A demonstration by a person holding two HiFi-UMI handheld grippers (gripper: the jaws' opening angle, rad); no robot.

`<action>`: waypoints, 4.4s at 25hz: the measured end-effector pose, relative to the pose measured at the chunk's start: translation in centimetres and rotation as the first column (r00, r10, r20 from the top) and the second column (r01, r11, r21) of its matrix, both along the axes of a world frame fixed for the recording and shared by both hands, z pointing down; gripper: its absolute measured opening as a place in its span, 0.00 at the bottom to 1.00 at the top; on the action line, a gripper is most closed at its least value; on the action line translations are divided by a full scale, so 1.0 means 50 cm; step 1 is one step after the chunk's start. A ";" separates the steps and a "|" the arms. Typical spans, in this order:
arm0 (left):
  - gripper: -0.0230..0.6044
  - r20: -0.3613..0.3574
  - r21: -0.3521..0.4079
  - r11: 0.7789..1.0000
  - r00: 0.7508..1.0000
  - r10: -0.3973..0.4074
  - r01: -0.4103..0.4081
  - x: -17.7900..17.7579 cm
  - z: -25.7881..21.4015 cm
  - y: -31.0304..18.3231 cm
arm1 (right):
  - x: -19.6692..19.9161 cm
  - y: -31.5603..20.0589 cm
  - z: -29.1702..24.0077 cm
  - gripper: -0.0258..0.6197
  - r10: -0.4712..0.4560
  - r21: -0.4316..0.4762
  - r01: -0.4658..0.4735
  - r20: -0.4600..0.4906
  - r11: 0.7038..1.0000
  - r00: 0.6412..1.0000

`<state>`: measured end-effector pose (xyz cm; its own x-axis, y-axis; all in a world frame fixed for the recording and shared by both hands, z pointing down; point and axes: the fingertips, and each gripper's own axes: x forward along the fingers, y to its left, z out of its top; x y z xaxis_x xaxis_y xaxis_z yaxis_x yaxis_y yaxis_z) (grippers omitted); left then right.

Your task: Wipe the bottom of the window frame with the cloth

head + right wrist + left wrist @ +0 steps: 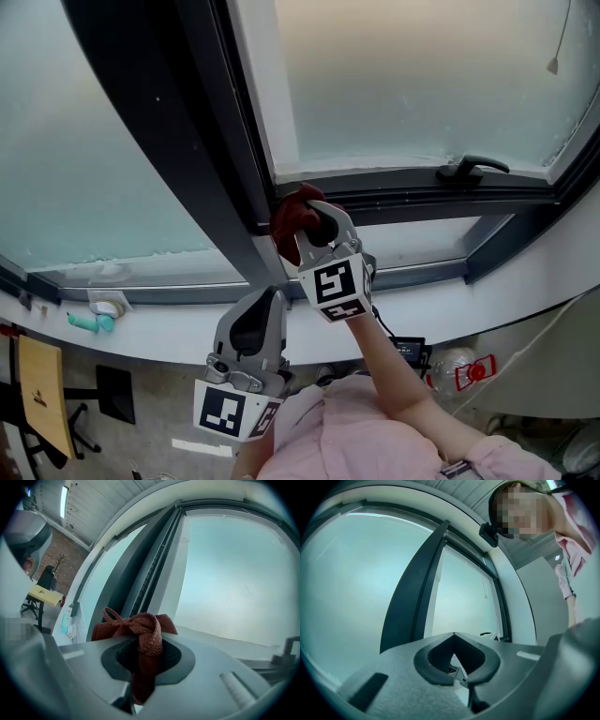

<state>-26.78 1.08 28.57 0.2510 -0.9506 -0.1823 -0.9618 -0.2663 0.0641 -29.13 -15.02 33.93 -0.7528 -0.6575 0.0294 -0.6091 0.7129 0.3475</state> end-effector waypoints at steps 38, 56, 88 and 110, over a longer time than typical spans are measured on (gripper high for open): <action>0.03 -0.090 -0.053 0.986 0.984 0.152 -0.157 0.086 0.032 -0.038 | 0.005 -0.001 0.001 0.12 -0.075 -0.076 0.081 0.077 0.994 0.994; 0.03 -0.086 -0.045 0.981 0.979 0.186 -0.190 0.106 0.027 -0.049 | 0.022 -0.009 0.001 0.12 -0.083 -0.098 0.092 0.094 0.991 0.992; 0.03 -0.076 -0.059 0.971 0.971 0.225 -0.230 0.195 0.028 -0.078 | 0.118 -0.041 0.002 0.12 -0.056 -0.104 0.067 0.106 0.992 0.993; 0.04 -0.069 -0.060 0.951 0.952 0.299 -0.303 0.267 0.025 -0.094 | 0.136 -0.026 -0.010 0.13 -0.220 -0.112 0.246 0.202 0.963 0.954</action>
